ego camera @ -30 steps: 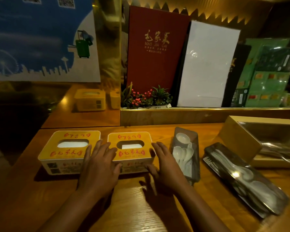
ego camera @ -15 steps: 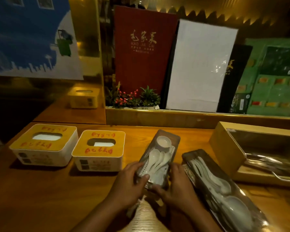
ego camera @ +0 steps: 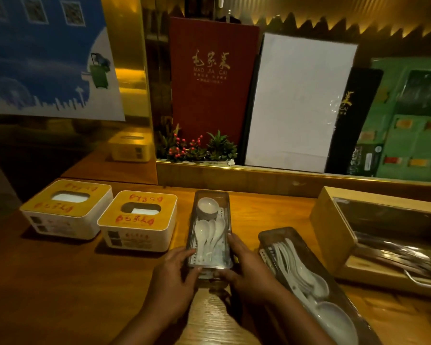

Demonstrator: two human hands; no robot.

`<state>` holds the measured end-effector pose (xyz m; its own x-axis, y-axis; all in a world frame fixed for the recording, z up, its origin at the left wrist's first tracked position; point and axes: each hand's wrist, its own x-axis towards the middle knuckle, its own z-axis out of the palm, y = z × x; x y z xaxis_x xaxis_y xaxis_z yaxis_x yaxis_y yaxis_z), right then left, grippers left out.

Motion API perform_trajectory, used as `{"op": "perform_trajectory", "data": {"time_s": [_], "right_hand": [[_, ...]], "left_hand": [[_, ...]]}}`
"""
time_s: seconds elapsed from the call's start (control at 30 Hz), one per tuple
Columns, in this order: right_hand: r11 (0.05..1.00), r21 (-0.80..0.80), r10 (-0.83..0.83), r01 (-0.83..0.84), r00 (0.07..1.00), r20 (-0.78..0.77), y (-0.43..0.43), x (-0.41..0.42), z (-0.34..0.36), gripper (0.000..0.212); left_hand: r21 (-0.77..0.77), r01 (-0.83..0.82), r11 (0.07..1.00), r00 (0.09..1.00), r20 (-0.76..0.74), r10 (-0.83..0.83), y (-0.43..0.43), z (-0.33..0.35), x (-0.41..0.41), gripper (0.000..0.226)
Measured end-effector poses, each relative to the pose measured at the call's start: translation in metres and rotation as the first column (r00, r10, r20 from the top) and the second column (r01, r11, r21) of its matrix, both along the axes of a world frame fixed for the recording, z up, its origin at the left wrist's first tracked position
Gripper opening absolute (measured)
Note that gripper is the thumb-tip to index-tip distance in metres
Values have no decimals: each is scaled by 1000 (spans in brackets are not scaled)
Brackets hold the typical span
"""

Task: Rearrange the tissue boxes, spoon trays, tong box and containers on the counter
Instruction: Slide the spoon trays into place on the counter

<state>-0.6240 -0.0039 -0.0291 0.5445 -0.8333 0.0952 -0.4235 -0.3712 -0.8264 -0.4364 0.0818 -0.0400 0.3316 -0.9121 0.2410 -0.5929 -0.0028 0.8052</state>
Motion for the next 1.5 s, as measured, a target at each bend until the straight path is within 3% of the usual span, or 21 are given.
{"op": "perform_trajectory", "data": {"time_s": [0.47,0.6,0.67,0.77,0.87,0.97,1.1,1.17,1.37,1.5], "right_hand": [[993,31,-114,114,993,-24,15,19,3,78],[989,-86,-133,122,981,-138,32,1,12,87],[964,-189,-225,190,956,-190,42,-28,26,74],[894,-308,-405,326,881,-243,55,-88,48,45],[855,-242,-517,459,788,-333,67,-140,58,36],[877,-112,-464,466,768,-441,89,-173,56,47],[905,-49,-403,422,817,-413,114,-195,47,77],[910,-44,-396,413,829,-395,119,-200,40,82],[929,-108,-365,353,835,-413,105,-201,27,80],[935,-150,-354,322,882,-312,79,-179,20,79]], "left_hand": [[64,42,997,993,-116,-34,2,7,17,42],[57,14,998,1000,-13,-14,9,8,12,43],[-56,10,998,998,63,-6,16,14,1,42],[-236,137,962,987,115,-113,24,24,-29,37],[-222,339,914,941,88,-327,24,26,-71,38],[-106,526,844,850,47,-524,24,22,-112,47],[39,650,759,752,112,-649,30,15,-154,64],[84,666,741,730,131,-671,36,14,-166,73],[160,626,763,765,64,-641,35,9,-164,93],[120,513,850,858,-77,-508,14,8,-154,87]]}}
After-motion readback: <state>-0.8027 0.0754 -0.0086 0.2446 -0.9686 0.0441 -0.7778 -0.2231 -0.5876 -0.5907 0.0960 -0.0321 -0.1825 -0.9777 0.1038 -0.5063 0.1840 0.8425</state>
